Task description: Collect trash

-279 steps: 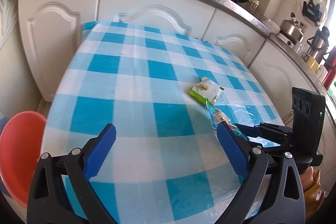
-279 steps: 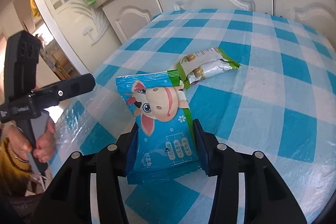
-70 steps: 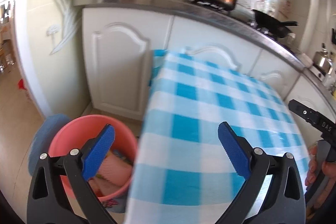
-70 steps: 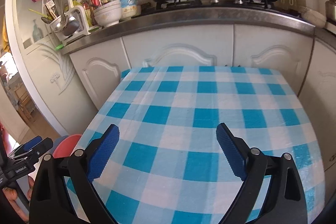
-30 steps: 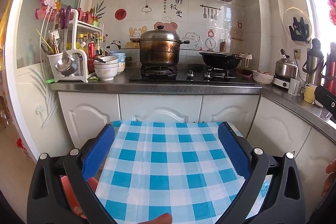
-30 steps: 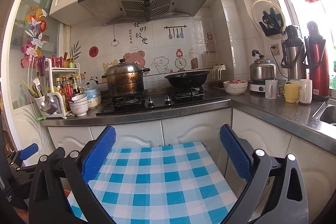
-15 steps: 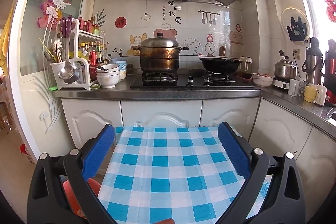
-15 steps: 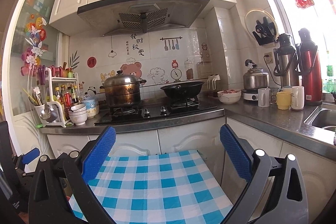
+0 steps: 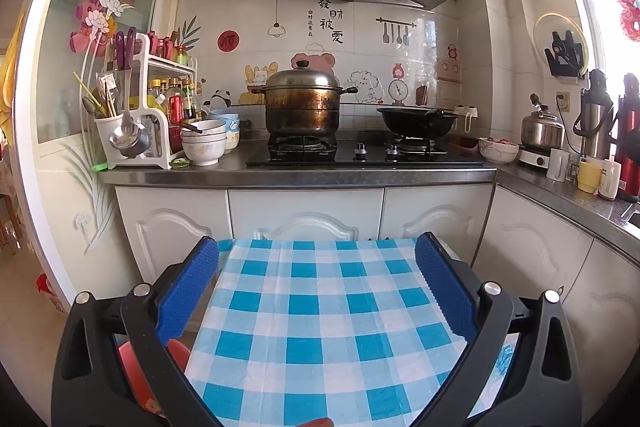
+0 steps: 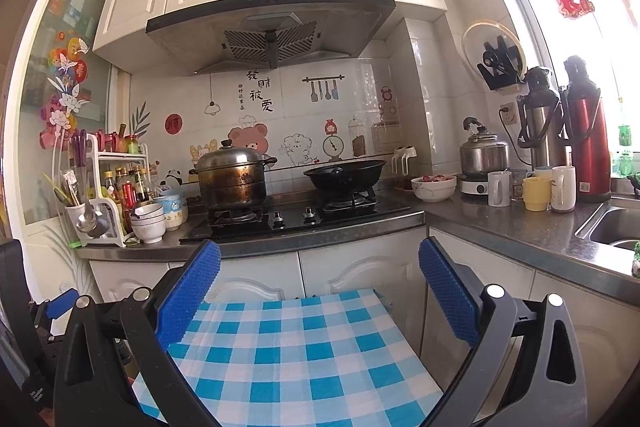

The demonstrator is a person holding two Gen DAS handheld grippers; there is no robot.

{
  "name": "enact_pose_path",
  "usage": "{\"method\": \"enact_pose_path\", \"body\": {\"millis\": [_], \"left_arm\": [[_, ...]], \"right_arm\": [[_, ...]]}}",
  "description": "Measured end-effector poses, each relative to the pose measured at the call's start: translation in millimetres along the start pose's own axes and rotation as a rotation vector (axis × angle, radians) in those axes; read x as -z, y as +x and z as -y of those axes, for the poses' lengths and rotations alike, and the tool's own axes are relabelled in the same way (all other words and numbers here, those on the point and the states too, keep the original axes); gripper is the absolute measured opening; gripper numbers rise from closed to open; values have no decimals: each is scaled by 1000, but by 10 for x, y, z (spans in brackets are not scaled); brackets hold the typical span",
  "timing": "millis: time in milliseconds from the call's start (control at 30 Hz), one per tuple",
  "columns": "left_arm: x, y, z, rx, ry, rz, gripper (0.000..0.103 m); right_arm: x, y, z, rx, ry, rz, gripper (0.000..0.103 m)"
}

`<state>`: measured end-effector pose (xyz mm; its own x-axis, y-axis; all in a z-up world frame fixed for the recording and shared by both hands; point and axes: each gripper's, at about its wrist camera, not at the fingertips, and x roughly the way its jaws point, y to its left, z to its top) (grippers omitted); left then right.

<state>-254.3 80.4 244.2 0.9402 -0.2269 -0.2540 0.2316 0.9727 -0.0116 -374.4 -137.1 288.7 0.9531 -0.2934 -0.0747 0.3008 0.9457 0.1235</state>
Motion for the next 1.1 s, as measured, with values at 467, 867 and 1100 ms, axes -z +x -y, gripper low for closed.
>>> {"method": "enact_pose_path", "body": {"millis": [467, 867, 1100], "left_arm": [[27, 28, -26, 3, -9, -11, 99], [108, 246, -39, -5, -17, -57, 99], [288, 530, -53, 1, -35, -115, 99]], "right_arm": [[-16, -3, -34, -6, -6, -5, 98], [97, 245, -43, -21, -5, -55, 98], [338, 615, -16, -35, -4, -142, 98]]}}
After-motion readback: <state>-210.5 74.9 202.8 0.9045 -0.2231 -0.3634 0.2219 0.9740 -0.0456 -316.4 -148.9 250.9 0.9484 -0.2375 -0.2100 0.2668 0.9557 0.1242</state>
